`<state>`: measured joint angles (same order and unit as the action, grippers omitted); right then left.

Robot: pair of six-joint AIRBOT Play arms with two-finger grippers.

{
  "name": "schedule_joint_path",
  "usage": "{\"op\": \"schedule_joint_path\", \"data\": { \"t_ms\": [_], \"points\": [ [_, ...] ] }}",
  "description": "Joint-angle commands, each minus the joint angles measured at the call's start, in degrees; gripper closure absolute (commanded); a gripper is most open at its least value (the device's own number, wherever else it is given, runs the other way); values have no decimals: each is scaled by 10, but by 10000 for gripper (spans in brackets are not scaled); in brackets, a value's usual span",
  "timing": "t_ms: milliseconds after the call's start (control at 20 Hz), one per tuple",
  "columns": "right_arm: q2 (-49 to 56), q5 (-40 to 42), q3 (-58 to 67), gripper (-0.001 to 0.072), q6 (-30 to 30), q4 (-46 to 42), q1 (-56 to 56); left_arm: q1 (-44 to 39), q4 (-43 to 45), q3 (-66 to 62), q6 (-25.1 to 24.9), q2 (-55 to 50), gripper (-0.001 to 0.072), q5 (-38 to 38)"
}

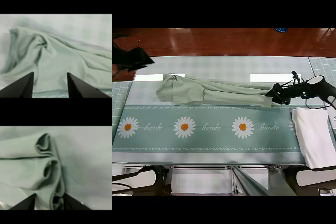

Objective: Fold the shirts.

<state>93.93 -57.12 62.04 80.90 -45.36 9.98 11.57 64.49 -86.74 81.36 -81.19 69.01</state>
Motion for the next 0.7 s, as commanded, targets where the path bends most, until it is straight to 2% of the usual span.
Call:
{"op": "schedule_joint_path", "data": {
  "t_ms": [0,50,100,200,250,300,400,500,650],
  "points": [
    [24,17,-4,417,-5,33,-31,-67,-2,62,-18,29,202,-26],
    [24,17,-2,605,-34,61,-36,-86,-5,66,-18,25,202,-26],
    [24,6,5,691,-70,98,-38,-105,-4,66,-18,20,203,-25],
    [12,-38,28,691,-100,133,-38,-144,-4,66,-19,13,215,-26],
    [-6,-56,35,691,-103,125,-36,-165,-4,66,-19,9,381,-26],
    [-37,-65,35,691,-102,100,-36,-184,-4,66,-19,5,664,-26],
    [-115,-104,33,692,-73,8,-38,-224,-5,66,-18,-4,676,-33],
    [-225,-121,3,691,-35,-68,-46,-271,-5,66,9,-19,684,-43],
    [-421,-128,-69,691,13,-109,-49,-348,-5,65,54,-61,687,-43]
  ]
}}
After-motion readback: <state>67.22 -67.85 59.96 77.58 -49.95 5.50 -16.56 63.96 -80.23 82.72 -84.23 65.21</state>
